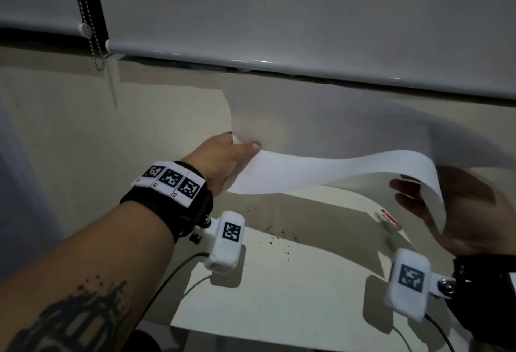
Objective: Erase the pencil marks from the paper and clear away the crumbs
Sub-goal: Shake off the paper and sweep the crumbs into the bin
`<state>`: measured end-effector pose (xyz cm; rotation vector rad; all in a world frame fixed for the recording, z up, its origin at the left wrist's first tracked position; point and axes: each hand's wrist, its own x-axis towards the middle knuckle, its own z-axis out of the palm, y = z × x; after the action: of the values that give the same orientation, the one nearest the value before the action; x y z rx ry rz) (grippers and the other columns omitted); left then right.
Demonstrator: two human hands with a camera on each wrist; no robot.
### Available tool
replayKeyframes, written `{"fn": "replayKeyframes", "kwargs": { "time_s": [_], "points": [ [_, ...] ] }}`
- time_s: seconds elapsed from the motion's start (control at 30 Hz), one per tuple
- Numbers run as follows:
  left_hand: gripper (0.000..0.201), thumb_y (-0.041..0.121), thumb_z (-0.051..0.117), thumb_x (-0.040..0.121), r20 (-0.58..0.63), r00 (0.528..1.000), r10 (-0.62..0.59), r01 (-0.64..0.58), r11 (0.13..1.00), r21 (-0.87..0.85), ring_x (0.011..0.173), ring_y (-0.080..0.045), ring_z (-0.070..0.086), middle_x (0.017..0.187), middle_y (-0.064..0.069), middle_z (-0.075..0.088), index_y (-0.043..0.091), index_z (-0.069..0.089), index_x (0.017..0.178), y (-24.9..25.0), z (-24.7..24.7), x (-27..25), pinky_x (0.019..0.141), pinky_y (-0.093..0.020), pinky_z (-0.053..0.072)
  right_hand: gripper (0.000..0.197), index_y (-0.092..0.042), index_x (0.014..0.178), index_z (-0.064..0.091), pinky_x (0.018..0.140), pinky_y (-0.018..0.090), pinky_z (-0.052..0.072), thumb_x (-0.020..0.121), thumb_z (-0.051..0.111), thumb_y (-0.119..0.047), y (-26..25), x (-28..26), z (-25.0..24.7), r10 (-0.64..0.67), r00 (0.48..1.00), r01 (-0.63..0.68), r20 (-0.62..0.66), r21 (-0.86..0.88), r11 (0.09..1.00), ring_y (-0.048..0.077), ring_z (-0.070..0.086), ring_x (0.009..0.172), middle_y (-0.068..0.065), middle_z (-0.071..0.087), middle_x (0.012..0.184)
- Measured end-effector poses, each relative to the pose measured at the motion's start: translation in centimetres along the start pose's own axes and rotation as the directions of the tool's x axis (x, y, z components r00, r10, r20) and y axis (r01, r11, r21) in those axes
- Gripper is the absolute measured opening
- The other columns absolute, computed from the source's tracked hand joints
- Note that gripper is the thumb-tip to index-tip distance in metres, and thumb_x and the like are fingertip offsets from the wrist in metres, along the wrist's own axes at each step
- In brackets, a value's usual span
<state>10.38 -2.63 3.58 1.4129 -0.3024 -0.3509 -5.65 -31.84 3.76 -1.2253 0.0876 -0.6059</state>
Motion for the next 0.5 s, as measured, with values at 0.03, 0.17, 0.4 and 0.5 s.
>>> {"fn": "replayKeyframes", "kwargs": {
  "time_s": [0.03,0.17,0.4,0.5],
  "points": [
    [0.017,0.017,0.067,0.091,-0.028,0.999,0.039,-0.038,0.998,0.040,0.074,-0.025,0.066,0.086,-0.010,0.071,0.005,0.066,0.103,0.1,-0.2,0.1,0.065,-0.025,0.051,0.028,-0.013,0.090,0.076,0.064,0.027,0.058,0.066,0.076,-0.027,0.0,-0.1,-0.1,-0.021,1.000,0.021,0.017,-0.040,0.999,0.018,0.071,0.070,0.003,0.073,0.078],
    [0.008,0.019,0.067,0.092,-0.112,0.984,0.140,-0.121,0.979,0.162,0.046,-0.006,0.053,0.057,0.010,0.061,0.020,0.064,0.084,0.5,-0.8,-0.3,0.044,-0.017,0.040,0.054,-0.010,0.092,0.072,0.057,0.027,0.052,0.062,0.083,-0.054,0.3,-0.1,-1.3,-0.113,0.991,0.074,-0.065,-0.433,0.898,0.015,0.064,0.064,-0.001,0.072,0.075],
    [0.005,0.015,0.068,0.090,-0.108,0.960,0.259,-0.229,0.945,0.232,0.065,-0.007,0.061,0.077,0.007,0.069,0.019,0.070,0.089,1.0,-1.0,-0.1,0.057,-0.020,0.049,0.014,-0.022,0.089,0.074,0.076,0.034,0.055,0.075,0.078,-0.021,-0.2,0.4,-0.9,-0.095,0.993,0.060,-0.070,-0.399,0.915,0.013,0.069,0.082,-0.009,0.075,0.088],
    [0.008,0.014,0.066,0.092,-0.112,0.951,0.290,-0.254,0.933,0.256,0.063,-0.005,0.061,0.075,0.007,0.069,0.020,0.070,0.089,1.0,-0.9,0.2,0.054,-0.019,0.049,0.015,-0.016,0.087,0.075,0.077,0.034,0.055,0.076,0.079,-0.025,0.3,0.4,-0.4,-0.074,0.991,0.029,-0.113,-0.356,0.934,0.012,0.071,0.073,-0.005,0.076,0.082]
  ]
}}
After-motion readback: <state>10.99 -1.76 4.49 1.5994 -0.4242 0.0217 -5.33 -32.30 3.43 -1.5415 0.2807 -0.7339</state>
